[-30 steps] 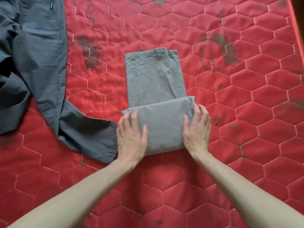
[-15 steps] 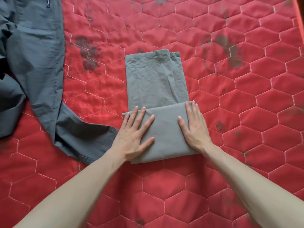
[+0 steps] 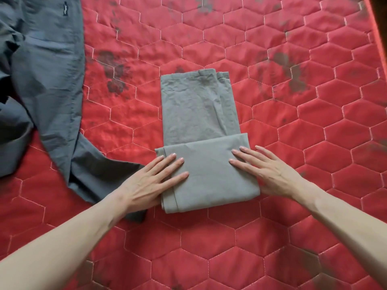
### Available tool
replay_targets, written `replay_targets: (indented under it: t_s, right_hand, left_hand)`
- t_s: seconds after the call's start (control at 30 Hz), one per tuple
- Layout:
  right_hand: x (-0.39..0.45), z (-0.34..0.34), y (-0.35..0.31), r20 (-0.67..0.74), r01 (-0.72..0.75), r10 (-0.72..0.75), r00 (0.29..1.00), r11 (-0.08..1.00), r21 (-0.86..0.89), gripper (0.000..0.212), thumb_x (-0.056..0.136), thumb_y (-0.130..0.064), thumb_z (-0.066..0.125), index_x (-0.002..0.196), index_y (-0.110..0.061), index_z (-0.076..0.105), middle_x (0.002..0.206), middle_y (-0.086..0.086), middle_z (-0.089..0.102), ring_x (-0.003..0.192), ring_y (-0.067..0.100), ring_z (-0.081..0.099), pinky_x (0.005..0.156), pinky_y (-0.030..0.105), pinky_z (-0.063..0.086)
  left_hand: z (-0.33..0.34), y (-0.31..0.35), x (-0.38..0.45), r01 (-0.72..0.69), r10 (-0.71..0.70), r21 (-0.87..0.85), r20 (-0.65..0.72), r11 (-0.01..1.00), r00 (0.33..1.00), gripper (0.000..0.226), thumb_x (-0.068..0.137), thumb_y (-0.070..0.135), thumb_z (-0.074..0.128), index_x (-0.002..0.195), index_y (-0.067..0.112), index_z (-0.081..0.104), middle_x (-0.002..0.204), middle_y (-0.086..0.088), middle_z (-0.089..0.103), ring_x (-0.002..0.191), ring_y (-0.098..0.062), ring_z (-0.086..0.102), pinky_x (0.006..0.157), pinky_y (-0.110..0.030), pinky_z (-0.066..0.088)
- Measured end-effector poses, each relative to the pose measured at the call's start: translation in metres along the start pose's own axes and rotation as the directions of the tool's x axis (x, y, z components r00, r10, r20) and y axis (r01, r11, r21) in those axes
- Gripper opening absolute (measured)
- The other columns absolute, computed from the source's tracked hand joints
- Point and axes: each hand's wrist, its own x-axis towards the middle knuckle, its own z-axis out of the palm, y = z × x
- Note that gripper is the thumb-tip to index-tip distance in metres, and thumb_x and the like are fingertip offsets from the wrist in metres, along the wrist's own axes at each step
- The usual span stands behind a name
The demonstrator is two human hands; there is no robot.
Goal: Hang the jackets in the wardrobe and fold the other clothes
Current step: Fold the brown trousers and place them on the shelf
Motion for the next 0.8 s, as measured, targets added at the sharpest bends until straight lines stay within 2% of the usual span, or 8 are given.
replay_targets:
  t_s: [0.17,0.27,0.37,0.43,0.53,0.63,0.7,0.8]
  right_hand:
    - [-0.012,-0.016,-0.004,-0.083,0.017,0.019,0.996,0.910,0.414,0.074,0.093,-0.041,0.062,0.160,-0.025,0.037,0.166,-0.012,0.034,0.154,0.008,0.030,0.121,0.037,0.031]
    - [-0.023,-0.025,-0.018,-0.134,-0.050,0.170,0.976,0.780,0.624,0.061,0.090,-0.035,0.060,0.149,-0.025,0.055,0.151,-0.016,0.055,0.141,0.007,0.050,0.113,0.037,0.040]
    - [-0.028,-0.032,-0.038,-0.078,-0.161,0.406,0.910,0.520,0.839,0.046,0.093,-0.048,0.056,0.135,-0.030,0.065,0.133,-0.019,0.068,0.127,0.006,0.061,0.107,0.033,0.045]
    - [-0.020,-0.035,-0.054,-0.011,-0.184,0.567,0.824,0.286,0.940,0.044,0.097,-0.059,0.046,0.121,-0.032,0.072,0.122,-0.022,0.073,0.121,0.001,0.065,0.107,0.035,0.049]
    - [0.001,-0.036,-0.078,0.041,-0.110,0.754,0.655,0.042,0.993,0.049,0.102,-0.059,0.035,0.112,-0.036,0.078,0.117,-0.023,0.074,0.116,-0.005,0.065,0.102,0.027,0.051]
    - [0.023,-0.043,-0.094,-0.018,-0.093,0.792,0.610,0.095,0.991,0.066,0.095,-0.075,0.040,0.135,-0.026,0.062,0.127,-0.014,0.071,0.123,0.000,0.062,0.100,0.018,0.047]
    - [0.039,-0.040,-0.096,-0.027,-0.161,0.802,0.597,0.152,0.975,0.046,0.094,-0.061,0.054,0.128,-0.030,0.057,0.117,-0.014,0.069,0.112,0.007,0.065,0.097,0.028,0.051]
    - [0.061,-0.026,-0.088,-0.065,-0.264,0.885,0.461,0.207,0.942,0.030,0.096,-0.049,0.061,0.109,-0.023,0.053,0.091,-0.001,0.064,0.087,0.024,0.062,0.081,0.046,0.052]
  left_hand:
    - [-0.016,-0.002,-0.013,-0.070,0.072,-0.173,0.003,0.982,0.997,0.094,0.093,0.059,0.054,0.166,0.015,0.015,0.173,-0.014,0.010,0.160,-0.035,0.007,0.128,-0.050,0.012]
    - [-0.019,0.011,-0.024,-0.059,0.017,-0.473,-0.093,0.879,0.996,0.087,0.096,0.052,0.058,0.163,0.010,0.023,0.171,-0.006,0.023,0.159,-0.025,0.020,0.126,-0.043,0.023]
    - [-0.030,0.035,-0.033,0.052,-0.246,-0.740,-0.156,0.671,0.957,0.064,0.100,0.049,0.051,0.152,0.013,0.041,0.153,0.020,0.047,0.136,-0.005,0.054,0.108,-0.028,0.046]
    - [-0.035,0.056,-0.031,0.161,-0.461,-0.835,-0.120,0.526,0.879,0.050,0.102,0.054,0.046,0.132,0.016,0.051,0.121,0.029,0.059,0.097,0.000,0.068,0.085,-0.028,0.056]
    - [-0.037,0.078,-0.016,0.327,-0.786,-0.920,0.034,0.217,0.617,0.058,0.094,0.075,0.042,0.103,0.020,0.057,0.076,0.010,0.063,0.060,-0.008,0.058,0.060,-0.043,0.051]
    - [-0.040,0.075,0.007,0.344,-0.897,-0.939,0.150,0.002,0.415,0.070,0.093,0.070,0.039,0.139,0.019,0.049,0.107,0.020,0.070,0.092,0.016,0.063,0.083,-0.021,0.049]
    - [-0.042,0.065,0.024,0.336,-0.920,-0.940,0.180,-0.057,0.348,0.077,0.100,0.068,0.037,0.160,0.019,0.030,0.143,0.018,0.049,0.123,0.018,0.044,0.099,-0.005,0.032]
    - [-0.042,0.044,0.048,0.301,-0.951,-0.951,0.157,-0.073,0.268,0.054,0.108,0.052,0.036,0.149,0.016,0.042,0.142,0.018,0.052,0.130,0.004,0.044,0.103,-0.009,0.030]
